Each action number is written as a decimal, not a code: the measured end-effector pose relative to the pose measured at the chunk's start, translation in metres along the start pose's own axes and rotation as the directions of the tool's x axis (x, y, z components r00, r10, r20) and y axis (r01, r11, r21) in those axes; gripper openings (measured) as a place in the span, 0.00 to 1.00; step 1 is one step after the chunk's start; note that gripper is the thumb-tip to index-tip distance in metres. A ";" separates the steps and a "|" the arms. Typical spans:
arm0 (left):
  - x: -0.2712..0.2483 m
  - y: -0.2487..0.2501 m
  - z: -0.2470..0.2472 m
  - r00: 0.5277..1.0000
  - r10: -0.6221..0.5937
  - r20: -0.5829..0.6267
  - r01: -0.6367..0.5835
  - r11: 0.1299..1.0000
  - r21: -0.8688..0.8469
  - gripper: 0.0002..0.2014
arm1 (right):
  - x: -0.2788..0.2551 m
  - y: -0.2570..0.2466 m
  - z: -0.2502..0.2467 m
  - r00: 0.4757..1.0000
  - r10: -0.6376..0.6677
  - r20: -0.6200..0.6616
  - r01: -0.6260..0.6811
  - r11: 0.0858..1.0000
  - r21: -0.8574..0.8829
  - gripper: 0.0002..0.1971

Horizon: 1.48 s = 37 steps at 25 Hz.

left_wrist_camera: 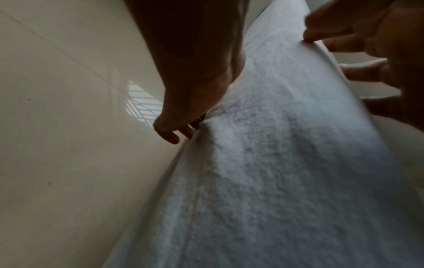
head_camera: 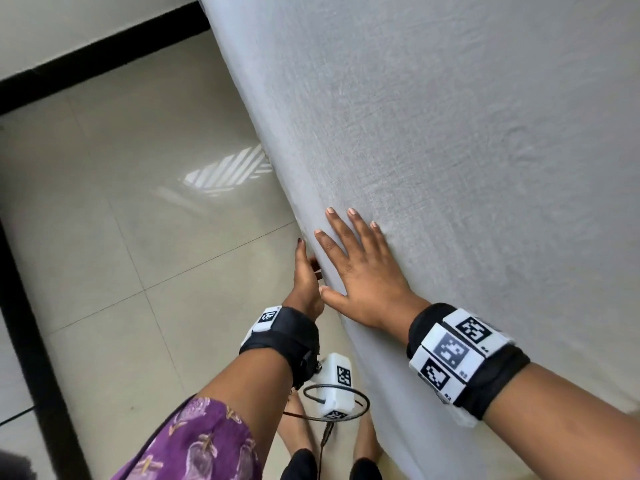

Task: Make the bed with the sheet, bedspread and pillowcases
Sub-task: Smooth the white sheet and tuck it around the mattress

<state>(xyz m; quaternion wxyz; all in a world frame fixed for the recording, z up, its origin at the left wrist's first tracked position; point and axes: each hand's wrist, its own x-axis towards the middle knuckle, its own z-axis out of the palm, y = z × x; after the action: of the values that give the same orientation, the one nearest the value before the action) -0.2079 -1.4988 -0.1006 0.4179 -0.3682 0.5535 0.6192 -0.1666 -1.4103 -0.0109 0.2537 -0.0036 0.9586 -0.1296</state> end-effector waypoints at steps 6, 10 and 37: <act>0.009 -0.004 0.004 0.998 0.061 0.008 -0.060 0.997 -0.039 0.32 | -0.003 0.006 -0.001 0.999 -0.041 -0.021 0.041 0.999 -0.017 0.41; 0.002 -0.022 0.021 0.974 0.224 -0.044 -0.228 0.951 -0.210 0.22 | -0.005 0.017 -0.007 0.995 -0.097 0.008 0.097 0.995 -0.003 0.40; -0.040 -0.127 0.013 0.995 0.066 -0.074 -0.084 0.958 -0.273 0.37 | -0.054 0.052 0.031 0.976 -0.165 -0.141 0.187 0.969 0.163 0.40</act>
<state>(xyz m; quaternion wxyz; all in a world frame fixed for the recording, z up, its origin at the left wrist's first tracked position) -0.0752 -1.4858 -0.1108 0.3207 -0.4211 0.4888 0.6935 -0.1012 -1.3639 -0.0230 0.1793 -0.0582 0.9535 -0.2352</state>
